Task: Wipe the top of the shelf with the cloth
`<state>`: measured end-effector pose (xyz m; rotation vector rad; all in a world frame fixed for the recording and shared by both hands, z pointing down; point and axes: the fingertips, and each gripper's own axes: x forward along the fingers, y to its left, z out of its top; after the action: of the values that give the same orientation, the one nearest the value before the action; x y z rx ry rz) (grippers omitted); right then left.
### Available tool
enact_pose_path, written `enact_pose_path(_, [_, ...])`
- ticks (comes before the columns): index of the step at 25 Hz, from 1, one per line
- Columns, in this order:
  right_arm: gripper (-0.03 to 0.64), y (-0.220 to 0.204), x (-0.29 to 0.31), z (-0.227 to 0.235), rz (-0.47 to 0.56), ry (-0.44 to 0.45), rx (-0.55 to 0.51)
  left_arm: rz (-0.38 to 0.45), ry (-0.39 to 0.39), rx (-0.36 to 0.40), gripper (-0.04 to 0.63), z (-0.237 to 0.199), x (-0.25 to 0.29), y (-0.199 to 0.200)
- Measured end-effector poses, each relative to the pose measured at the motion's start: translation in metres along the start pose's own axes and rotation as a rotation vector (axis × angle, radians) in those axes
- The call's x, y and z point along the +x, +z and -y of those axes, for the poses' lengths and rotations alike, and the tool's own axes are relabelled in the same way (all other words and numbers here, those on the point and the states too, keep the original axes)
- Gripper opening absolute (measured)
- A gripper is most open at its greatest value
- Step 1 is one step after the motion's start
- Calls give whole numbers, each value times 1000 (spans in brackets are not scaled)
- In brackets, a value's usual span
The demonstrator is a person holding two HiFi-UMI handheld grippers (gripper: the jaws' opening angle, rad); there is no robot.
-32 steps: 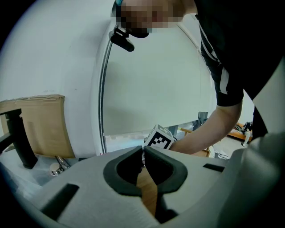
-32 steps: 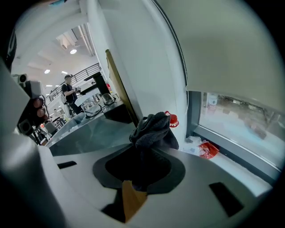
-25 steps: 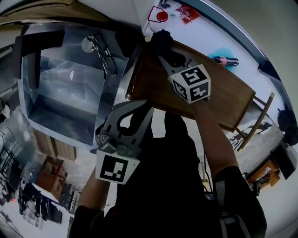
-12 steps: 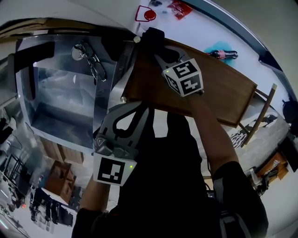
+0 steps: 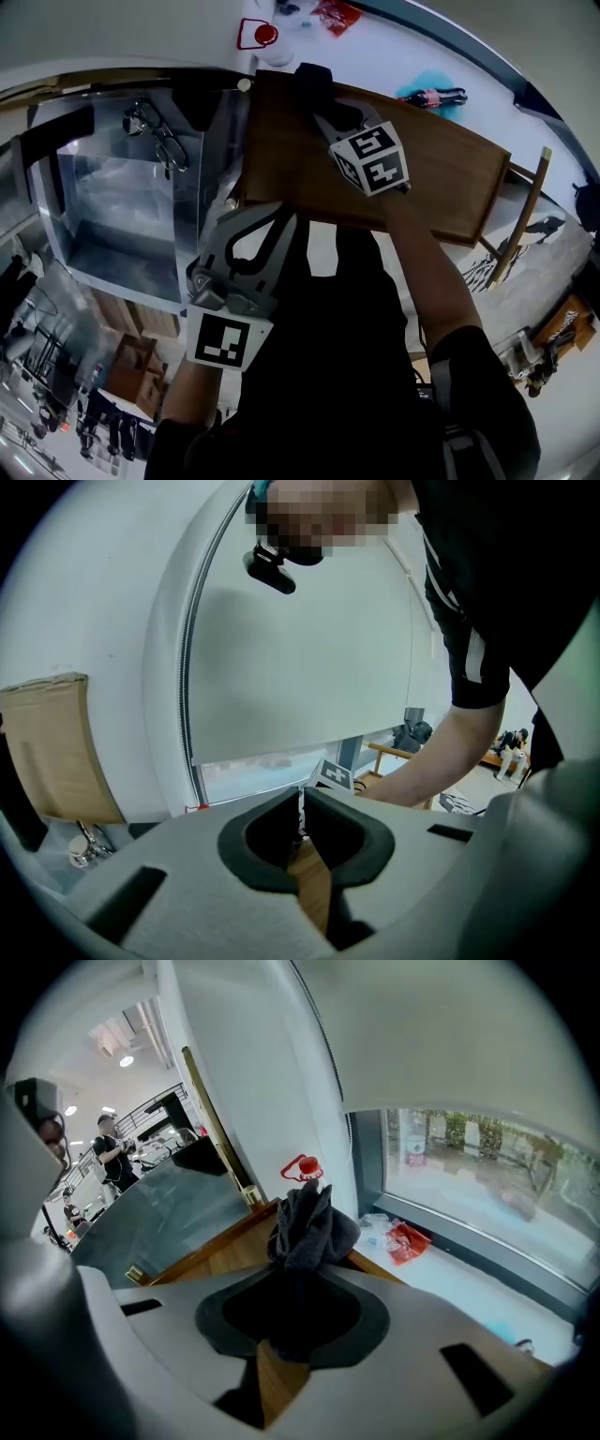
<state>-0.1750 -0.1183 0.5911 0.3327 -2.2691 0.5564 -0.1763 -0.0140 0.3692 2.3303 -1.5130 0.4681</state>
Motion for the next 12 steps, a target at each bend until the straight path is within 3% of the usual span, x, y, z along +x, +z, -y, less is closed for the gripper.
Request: enact_pose_path(12, [83,-34,-43,43,-6,-74,66,6,-71,38,32,35,31,21])
